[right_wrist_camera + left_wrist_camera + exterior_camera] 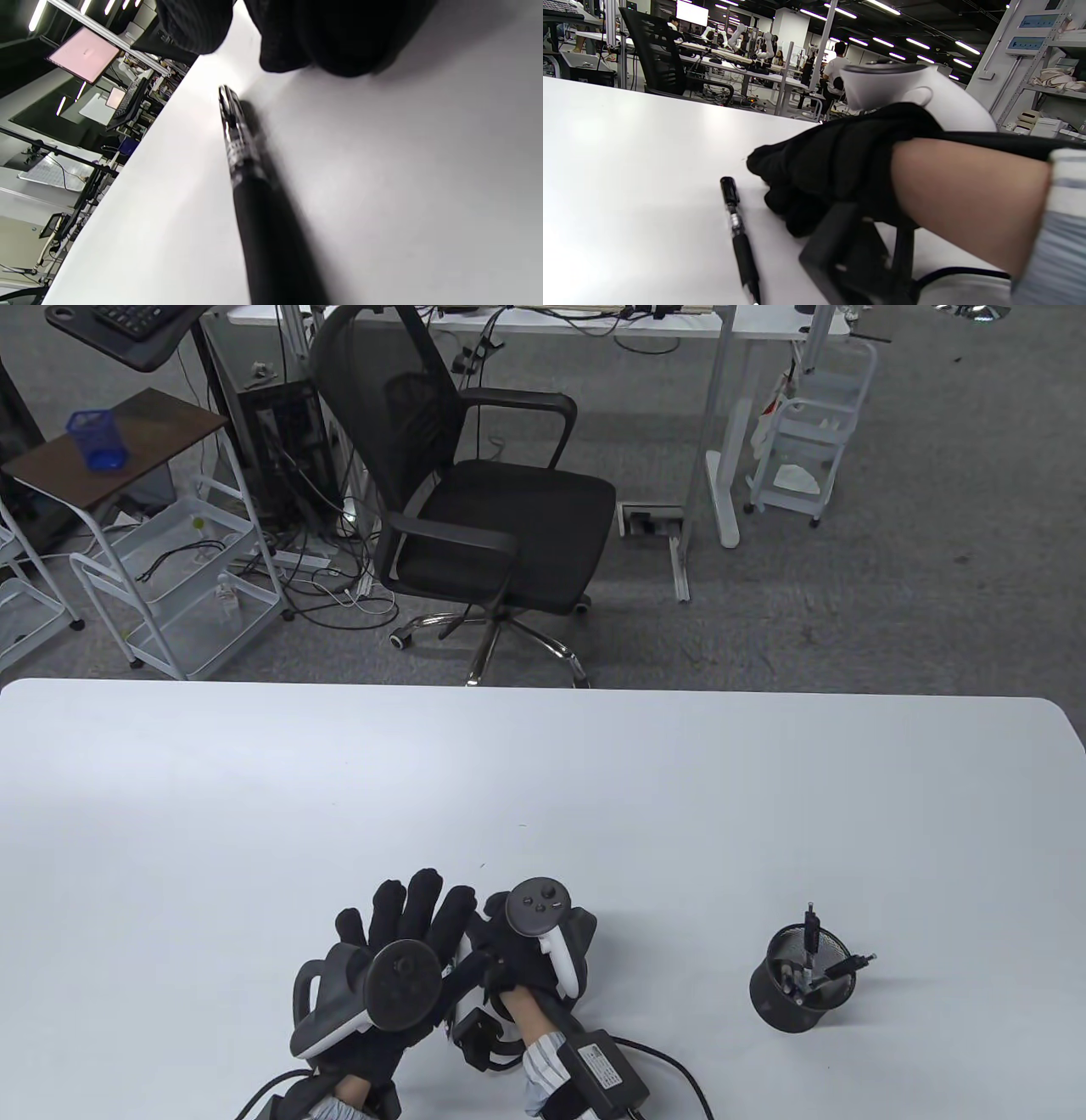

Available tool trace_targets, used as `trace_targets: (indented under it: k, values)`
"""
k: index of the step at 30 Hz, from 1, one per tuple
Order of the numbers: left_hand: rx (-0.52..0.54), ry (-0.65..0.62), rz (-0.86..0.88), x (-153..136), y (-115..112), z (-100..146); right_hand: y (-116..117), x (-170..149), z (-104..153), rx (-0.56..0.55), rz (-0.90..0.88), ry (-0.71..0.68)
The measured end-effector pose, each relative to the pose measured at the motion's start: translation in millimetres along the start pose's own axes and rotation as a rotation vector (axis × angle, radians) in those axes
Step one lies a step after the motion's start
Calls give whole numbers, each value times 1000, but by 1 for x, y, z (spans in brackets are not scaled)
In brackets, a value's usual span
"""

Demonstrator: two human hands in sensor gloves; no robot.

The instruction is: Press to open click pens

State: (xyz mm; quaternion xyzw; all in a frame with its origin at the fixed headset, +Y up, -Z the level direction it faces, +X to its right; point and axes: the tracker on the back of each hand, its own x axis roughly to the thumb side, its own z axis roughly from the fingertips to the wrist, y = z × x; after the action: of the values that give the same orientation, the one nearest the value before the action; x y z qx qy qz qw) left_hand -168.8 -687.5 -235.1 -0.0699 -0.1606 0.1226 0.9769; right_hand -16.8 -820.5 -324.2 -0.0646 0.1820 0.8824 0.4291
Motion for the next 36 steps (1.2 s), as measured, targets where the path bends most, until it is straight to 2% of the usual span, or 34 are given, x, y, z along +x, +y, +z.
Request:
trace_targets:
  k: [7,9,12,18,22,24,26,31,36]
  values:
    - [3,-7,8,0,0,1,-38,6,19,2,20,-64]
    - [4,-9,12,0,0,1,-58,12,31,5,71,-88]
    - [5,-11,13,0,1,1,-93,20,52,-18,173,-123]
    - [6,-14,14,0,1,2,-177,18,87,-188,323,-105]
    - [8,-16,17,0,1,2,-232,-2,99,-328,302,-30]
    - [8,-16,18,0,1,2,-257,-17,102,-359,263,26]
    - [7,-16,19,0,1,2,-275,-32,102,-339,211,52]
    - [0,-15,12,1,0,2,-302,-73,97,-281,131,148]
    - [-4,-12,14,0,0,1,-307,-102,91,-239,152,226]
